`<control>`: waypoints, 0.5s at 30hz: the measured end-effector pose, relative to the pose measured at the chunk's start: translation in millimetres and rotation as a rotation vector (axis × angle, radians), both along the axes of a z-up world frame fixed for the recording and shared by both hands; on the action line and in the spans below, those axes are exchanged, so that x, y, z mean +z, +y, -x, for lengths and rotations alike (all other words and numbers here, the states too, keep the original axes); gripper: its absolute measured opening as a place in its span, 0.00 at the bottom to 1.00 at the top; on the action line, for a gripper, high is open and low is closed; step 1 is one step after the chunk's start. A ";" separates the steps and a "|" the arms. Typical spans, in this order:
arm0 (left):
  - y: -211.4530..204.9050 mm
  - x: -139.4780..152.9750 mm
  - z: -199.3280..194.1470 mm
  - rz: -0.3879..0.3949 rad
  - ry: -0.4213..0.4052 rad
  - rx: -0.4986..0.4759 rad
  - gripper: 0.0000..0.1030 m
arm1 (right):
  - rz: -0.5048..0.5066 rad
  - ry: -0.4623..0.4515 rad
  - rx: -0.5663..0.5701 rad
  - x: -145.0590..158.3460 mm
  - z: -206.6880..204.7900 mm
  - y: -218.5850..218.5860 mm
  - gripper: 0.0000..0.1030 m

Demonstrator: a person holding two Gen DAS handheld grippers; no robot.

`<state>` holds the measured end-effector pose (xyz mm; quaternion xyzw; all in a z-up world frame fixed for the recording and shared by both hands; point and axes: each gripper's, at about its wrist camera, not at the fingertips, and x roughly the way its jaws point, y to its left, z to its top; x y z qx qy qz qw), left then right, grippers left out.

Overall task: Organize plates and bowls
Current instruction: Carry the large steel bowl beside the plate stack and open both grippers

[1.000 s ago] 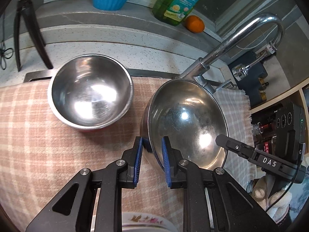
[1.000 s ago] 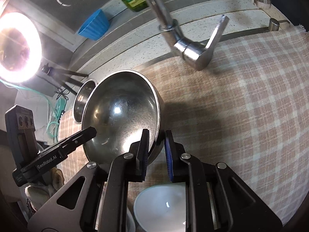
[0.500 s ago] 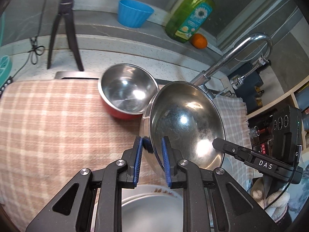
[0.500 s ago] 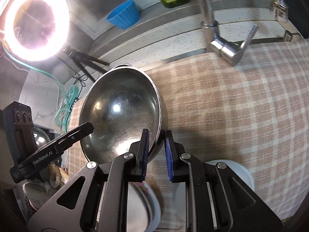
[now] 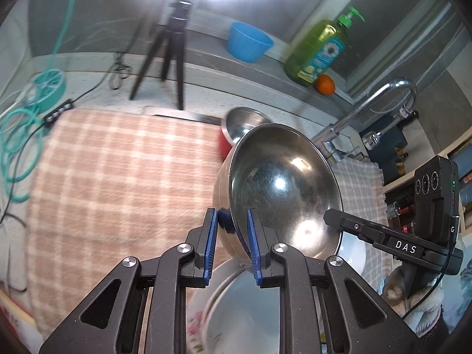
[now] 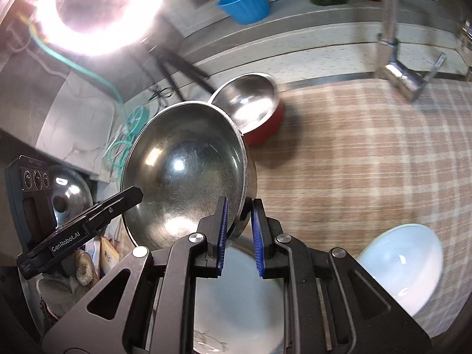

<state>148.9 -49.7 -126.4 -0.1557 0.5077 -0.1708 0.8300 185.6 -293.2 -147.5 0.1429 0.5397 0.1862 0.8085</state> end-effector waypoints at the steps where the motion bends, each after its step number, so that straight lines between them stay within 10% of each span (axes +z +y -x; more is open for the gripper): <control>1: 6.2 0.4 3.1 -0.001 0.000 0.013 0.18 | 0.002 -0.002 0.010 -0.1 0.5 6.1 0.16; 15: 87.0 0.9 54.3 0.003 0.004 0.167 0.18 | 0.003 0.028 0.202 -12.3 20.6 97.1 0.16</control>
